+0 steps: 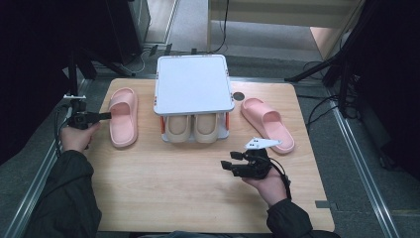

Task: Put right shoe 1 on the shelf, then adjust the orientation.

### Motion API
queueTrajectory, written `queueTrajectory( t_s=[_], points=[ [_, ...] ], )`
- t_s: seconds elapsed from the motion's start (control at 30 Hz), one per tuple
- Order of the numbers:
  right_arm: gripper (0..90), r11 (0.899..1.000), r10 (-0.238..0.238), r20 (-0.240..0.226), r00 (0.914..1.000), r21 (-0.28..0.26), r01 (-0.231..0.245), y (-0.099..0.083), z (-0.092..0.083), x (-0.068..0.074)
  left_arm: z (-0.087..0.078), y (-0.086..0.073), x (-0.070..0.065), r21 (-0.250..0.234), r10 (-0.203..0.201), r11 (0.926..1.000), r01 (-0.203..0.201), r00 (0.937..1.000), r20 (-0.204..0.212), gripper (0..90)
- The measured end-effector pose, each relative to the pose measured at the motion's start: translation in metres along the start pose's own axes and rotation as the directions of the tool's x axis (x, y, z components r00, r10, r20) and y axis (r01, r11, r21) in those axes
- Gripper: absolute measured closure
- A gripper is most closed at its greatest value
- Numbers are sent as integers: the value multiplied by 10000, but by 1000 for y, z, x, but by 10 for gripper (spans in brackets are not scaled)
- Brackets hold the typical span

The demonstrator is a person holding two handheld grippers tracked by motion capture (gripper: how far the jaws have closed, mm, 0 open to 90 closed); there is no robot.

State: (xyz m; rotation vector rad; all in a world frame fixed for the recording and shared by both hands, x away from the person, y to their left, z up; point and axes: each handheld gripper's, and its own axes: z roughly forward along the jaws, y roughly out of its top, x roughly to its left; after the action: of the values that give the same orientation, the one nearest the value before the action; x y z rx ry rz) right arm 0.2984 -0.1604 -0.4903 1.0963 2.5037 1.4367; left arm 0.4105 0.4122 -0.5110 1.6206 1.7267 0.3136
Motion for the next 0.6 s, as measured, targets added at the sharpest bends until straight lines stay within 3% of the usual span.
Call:
queueTrajectory(
  t_s=[0.2, 0.3, 0.4, 0.53, 0.6],
  points=[
    [441, 9998, 171, 208, 9996, -65, -170, -4, -6, -1, 15, 2, 0, -10, 176, 9998, -176, 9998, -96, 513],
    [441, 9998, 184, 265, 9995, -85, -182, -6, -8, -2, 18, 3, -1, -32, 253, 9997, -252, 9996, 88, 592],
    [441, 9996, 265, 291, 9992, -98, -262, -7, -10, -1, 17, 6, -3, -3, 354, 9994, -354, 9993, -136, 658],
    [441, 9995, 285, 320, 9991, -104, -282, -7, -10, -2, 16, 5, 0, -40, 146, 9999, -146, 9999, -30, 692],
    [441, 9996, 259, 330, 9991, -110, -255, -7, -9, -1, 14, 6, 0, -35, 146, 9999, -147, 9997, -185, 731]
  ],
)
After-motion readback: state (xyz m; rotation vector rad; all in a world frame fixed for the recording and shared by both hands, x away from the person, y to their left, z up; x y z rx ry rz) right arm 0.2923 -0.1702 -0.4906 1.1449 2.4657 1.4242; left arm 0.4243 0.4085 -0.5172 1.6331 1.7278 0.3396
